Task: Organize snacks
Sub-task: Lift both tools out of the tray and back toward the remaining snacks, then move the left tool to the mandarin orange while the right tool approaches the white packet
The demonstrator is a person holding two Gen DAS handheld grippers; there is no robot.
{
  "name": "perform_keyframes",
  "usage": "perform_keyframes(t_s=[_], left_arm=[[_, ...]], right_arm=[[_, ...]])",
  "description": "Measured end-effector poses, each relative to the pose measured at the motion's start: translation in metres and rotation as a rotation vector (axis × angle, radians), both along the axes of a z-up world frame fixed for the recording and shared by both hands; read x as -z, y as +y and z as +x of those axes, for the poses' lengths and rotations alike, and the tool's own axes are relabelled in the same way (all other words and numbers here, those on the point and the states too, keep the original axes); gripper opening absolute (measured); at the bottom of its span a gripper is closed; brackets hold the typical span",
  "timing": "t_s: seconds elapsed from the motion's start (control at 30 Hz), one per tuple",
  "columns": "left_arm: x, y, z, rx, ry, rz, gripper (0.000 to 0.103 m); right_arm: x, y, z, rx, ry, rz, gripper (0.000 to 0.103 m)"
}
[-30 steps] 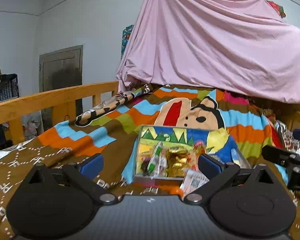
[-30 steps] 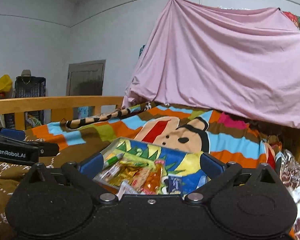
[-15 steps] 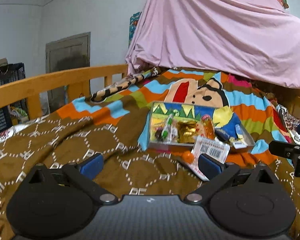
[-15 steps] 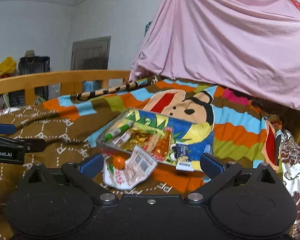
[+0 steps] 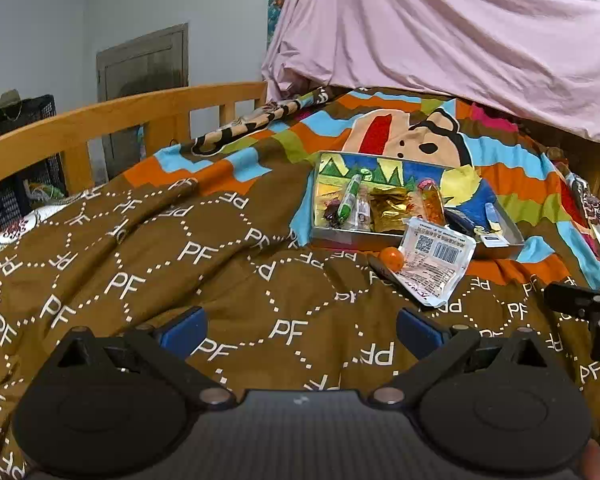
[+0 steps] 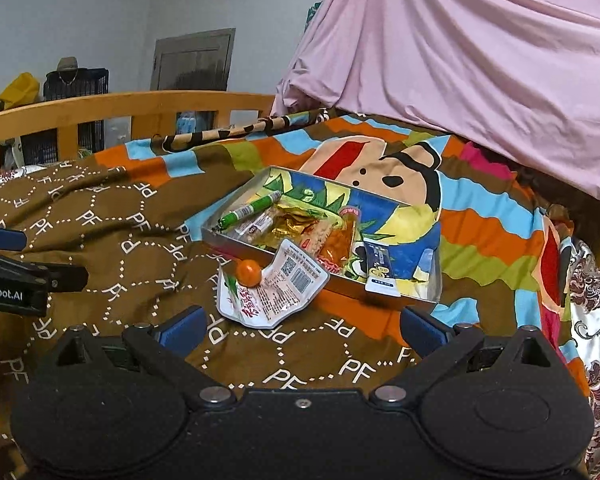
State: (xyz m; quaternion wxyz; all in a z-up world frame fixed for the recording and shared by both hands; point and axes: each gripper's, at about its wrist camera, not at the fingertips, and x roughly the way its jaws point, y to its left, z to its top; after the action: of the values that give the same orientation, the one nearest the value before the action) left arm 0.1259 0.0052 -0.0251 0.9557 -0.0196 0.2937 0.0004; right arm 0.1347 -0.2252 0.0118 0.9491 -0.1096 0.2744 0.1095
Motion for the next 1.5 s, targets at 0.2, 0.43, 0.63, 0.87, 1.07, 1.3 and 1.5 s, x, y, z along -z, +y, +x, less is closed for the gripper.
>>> perform_keyframes(t_s=[0.2,0.43,0.63,0.87,1.07,1.3,1.5], left_arm=[[0.002,0.004,0.004,-0.010,0.029,-0.017,0.103],[0.007,0.004,0.012,-0.008,0.076,-0.023,0.103],[0.010,0.005,0.017,-0.022,0.111,-0.015,0.103],[0.015,0.009,0.023,-0.060,0.153,-0.016,0.103],[0.018,0.012,0.028,-0.079,0.183,-0.024,0.103],[0.020,0.011,0.035,-0.079,0.197,-0.026,0.103],[0.019,0.010,0.046,-0.080,0.182,-0.022,0.103]], right_arm=[[0.004,-0.004,0.006,0.023,0.037,0.009,0.102],[0.012,0.000,0.012,0.024,0.074,-0.004,0.102],[0.017,0.001,0.018,0.031,0.108,-0.010,0.102],[0.026,0.000,0.028,0.053,0.160,-0.005,0.102],[0.030,0.002,0.032,0.049,0.186,-0.011,0.102],[0.033,0.003,0.036,0.044,0.205,-0.010,0.102],[0.037,0.004,0.044,0.049,0.219,-0.008,0.102]])
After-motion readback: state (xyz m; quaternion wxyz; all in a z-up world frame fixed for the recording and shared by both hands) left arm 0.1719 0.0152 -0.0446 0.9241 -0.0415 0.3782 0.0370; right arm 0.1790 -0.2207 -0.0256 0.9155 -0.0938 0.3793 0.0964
